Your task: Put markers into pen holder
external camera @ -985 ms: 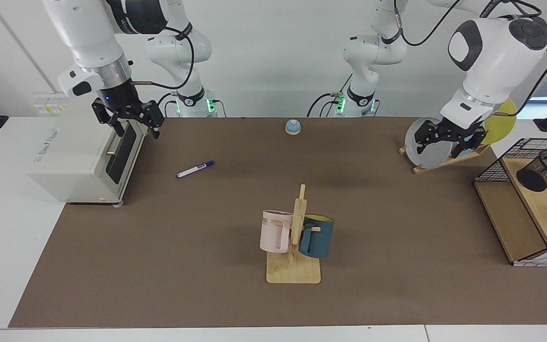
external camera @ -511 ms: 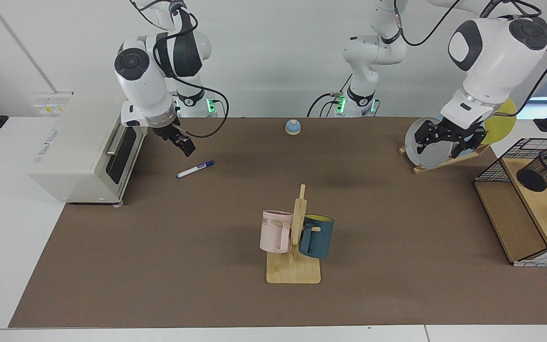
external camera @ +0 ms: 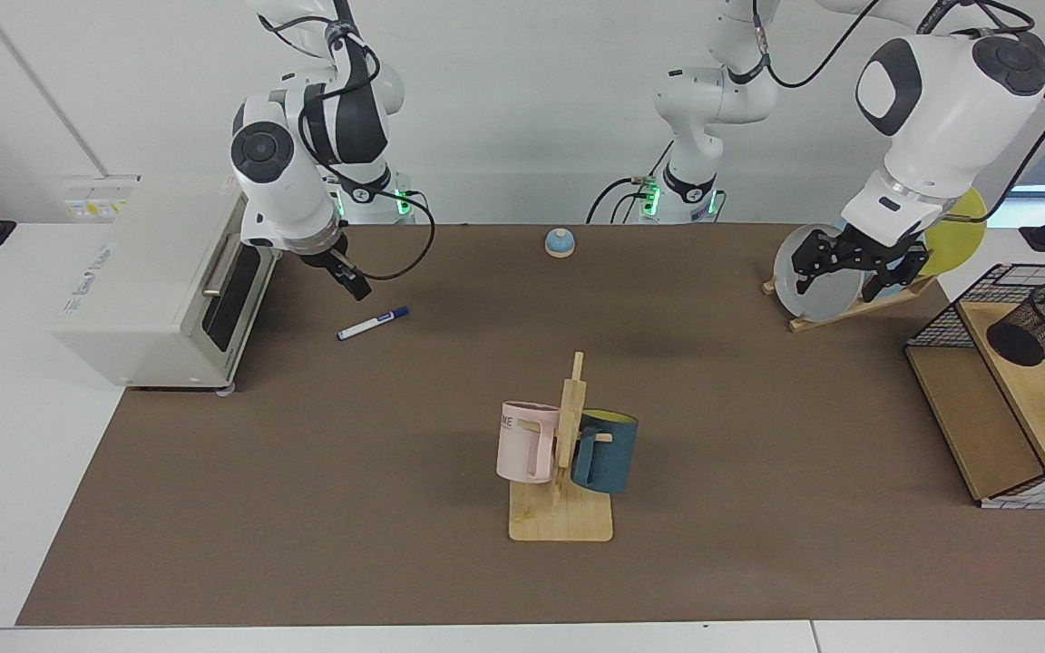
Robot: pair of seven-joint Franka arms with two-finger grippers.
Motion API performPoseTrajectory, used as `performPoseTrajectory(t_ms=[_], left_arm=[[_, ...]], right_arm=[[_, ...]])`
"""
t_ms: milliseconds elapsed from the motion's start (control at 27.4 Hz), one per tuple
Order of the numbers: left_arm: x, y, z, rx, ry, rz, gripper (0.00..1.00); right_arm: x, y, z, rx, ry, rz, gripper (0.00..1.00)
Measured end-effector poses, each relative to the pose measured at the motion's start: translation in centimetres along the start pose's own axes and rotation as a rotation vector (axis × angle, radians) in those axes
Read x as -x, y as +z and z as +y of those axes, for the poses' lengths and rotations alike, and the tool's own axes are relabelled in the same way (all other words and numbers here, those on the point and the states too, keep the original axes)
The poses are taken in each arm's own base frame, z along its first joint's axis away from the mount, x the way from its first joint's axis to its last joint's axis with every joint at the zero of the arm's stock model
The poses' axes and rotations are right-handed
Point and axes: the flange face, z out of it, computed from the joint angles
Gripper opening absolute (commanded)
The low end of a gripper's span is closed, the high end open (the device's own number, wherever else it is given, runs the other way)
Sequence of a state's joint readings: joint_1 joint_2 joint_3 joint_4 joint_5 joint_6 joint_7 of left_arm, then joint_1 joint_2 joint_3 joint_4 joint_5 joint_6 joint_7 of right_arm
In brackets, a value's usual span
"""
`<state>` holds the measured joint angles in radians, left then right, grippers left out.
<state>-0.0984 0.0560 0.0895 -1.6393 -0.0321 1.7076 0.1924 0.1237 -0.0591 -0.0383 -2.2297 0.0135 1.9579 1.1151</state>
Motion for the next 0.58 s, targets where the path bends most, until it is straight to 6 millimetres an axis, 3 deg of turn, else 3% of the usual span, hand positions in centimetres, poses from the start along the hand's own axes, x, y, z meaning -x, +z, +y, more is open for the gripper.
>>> performPoseTrajectory(t_ms=[219,584], left_arm=[[0.1,-0.5,1.1,-0.004,0.021,0.006,1.0],[0.2,1.6,1.4,0.001,0.005,-0.034,1.0]], right_arm=[[-0.6,1.4,-0.2,-0.083,0.064,0.034,0.99],[0.3,5.4,1.7,-0.098,0.108,-0.001,0.98]])
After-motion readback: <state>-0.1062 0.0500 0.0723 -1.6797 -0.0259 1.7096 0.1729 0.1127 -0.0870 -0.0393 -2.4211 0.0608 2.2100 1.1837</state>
